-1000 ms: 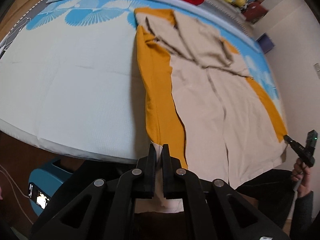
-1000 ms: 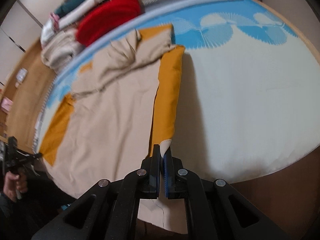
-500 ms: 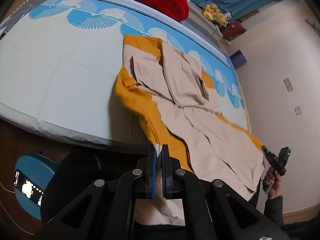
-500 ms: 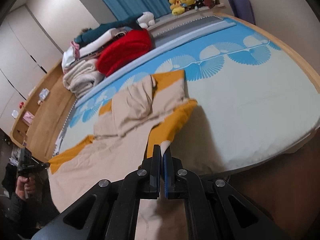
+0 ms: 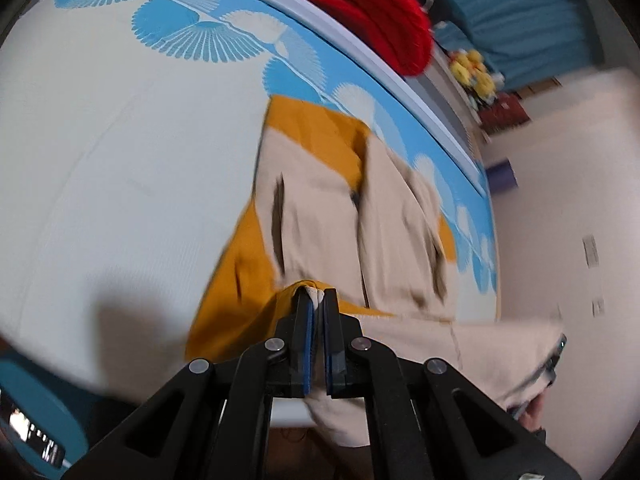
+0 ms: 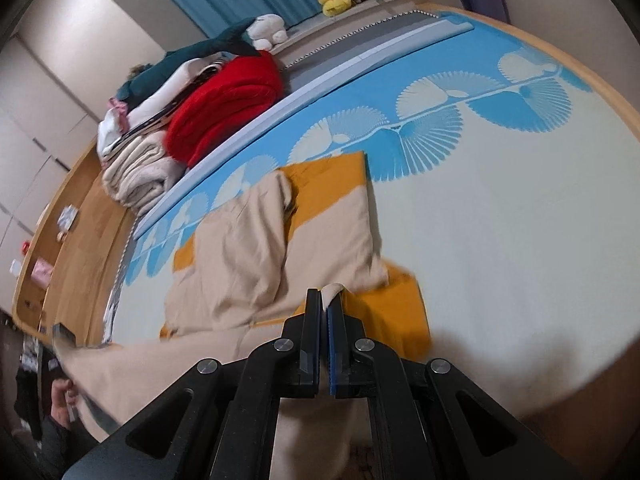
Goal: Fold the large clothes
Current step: 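Lift the hem and fold it toward the hood with both grippers, release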
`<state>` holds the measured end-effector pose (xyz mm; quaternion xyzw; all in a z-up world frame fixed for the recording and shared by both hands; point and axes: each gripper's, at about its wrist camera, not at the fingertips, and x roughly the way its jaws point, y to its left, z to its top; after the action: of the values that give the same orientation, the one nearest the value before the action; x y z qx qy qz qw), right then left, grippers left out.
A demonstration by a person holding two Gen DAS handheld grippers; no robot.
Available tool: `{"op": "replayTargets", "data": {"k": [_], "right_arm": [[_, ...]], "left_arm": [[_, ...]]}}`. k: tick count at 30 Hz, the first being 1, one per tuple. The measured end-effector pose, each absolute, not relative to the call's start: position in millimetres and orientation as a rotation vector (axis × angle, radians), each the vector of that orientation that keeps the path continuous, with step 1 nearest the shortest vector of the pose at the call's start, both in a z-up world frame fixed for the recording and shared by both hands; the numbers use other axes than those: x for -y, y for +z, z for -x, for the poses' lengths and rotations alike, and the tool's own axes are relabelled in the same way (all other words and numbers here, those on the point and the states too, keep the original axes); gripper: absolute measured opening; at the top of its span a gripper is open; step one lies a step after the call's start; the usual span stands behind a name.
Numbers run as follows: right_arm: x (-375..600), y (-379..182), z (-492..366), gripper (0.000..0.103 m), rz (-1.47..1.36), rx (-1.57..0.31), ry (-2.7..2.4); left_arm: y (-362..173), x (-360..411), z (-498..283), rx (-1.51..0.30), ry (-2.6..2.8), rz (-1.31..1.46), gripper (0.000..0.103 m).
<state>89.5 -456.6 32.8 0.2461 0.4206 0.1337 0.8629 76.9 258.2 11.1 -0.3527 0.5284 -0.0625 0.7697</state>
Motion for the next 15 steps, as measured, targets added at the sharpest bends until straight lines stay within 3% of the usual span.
{"op": "replayTargets", "data": {"k": [8, 15], "right_arm": [[427.9, -31.6, -238.3, 0.003, -0.547, -0.982, 0.170], [427.2, -72.1, -286.9, 0.003, -0.630, -1.061, 0.126]], "left_arm": [[-67.3, -262.7, -167.7, -1.260, 0.002, 0.746, 0.004], [-72.0, -268.5, -189.0, -1.277, -0.013, 0.781, 0.007]]}}
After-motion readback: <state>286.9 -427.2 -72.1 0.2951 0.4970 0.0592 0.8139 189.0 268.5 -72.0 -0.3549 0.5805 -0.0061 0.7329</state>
